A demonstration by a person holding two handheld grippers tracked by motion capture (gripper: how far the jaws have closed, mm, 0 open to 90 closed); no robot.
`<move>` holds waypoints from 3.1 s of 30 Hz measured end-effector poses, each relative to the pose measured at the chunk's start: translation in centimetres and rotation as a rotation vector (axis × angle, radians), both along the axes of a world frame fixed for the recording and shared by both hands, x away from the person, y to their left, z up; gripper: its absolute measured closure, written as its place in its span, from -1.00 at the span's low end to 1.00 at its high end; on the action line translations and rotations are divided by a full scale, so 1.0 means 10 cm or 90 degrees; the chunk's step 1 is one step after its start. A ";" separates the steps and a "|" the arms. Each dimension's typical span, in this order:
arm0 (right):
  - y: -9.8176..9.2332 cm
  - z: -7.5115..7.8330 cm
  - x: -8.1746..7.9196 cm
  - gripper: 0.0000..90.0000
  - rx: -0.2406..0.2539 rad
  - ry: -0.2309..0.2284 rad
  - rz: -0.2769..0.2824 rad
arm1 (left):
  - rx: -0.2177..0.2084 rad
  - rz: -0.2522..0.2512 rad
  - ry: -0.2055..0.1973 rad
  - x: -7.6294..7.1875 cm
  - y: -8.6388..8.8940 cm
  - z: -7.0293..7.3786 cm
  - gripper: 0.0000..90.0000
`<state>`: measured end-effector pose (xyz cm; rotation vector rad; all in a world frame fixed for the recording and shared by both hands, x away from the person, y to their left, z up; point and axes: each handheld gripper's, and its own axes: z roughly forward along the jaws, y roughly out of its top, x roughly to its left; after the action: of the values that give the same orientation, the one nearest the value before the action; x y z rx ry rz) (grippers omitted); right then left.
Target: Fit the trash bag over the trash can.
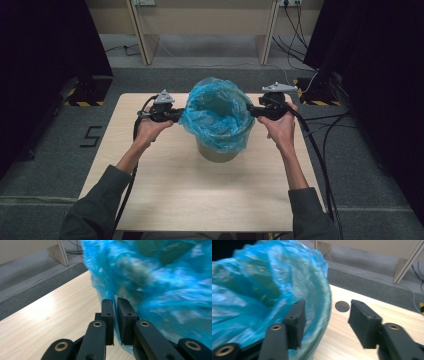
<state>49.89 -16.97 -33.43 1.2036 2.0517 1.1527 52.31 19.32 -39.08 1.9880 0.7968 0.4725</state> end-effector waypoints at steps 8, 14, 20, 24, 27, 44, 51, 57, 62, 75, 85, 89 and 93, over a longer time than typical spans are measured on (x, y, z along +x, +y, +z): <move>0.03 0.11 -0.44 -0.16 0.012 -0.022 0.037 | 0.003 -0.028 -0.021 -0.19 -0.02 0.04 0.86; 0.02 -0.01 -0.71 -0.21 0.013 -0.010 0.058 | -0.007 -0.038 -0.029 -0.31 0.00 0.02 0.85; 0.01 -0.23 -0.85 -0.28 -0.001 0.009 0.073 | -0.018 -0.053 -0.038 -0.47 0.02 0.01 0.85; 0.03 -0.36 -0.80 -0.23 -0.008 0.023 0.079 | -0.016 -0.067 -0.041 -0.54 -0.02 0.00 0.84; 0.03 -0.44 -0.74 0.13 -0.012 0.033 0.097 | -0.020 -0.067 -0.040 -0.54 -0.01 -0.01 0.84; -0.14 -0.84 -0.37 0.97 -0.071 0.078 0.092 | -0.015 -0.013 0.000 -0.30 0.08 -0.39 0.86; -0.26 -0.67 -0.52 0.16 -0.054 0.058 0.044 | -0.015 -0.010 -0.024 -0.41 0.20 -0.15 0.32; -0.32 -0.28 -0.71 -0.01 0.005 0.007 0.053 | -0.027 0.012 -0.059 -0.45 0.32 0.14 0.13; -0.21 -0.02 -0.65 -0.01 0.036 -0.033 0.043 | -0.038 0.026 -0.074 -0.40 0.30 0.28 0.09; -0.05 -0.08 -0.01 0.63 0.021 0.011 0.034 | -0.063 0.033 -0.068 -0.31 0.25 0.35 0.04; 0.05 -0.05 0.48 0.66 -0.027 0.003 0.079 | -0.090 0.048 -0.043 -0.12 0.12 0.38 -0.04; 0.10 -0.01 0.46 0.55 -0.026 -0.006 0.078 | -0.103 0.028 -0.021 0.00 0.14 0.30 0.34; 0.11 0.01 0.39 0.51 -0.032 -0.008 0.080 | -0.126 0.000 0.007 0.05 0.14 0.19 0.85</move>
<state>53.78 -15.86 -33.37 1.0538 2.1603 1.1546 52.82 20.74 -37.21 1.8086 0.8186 0.3683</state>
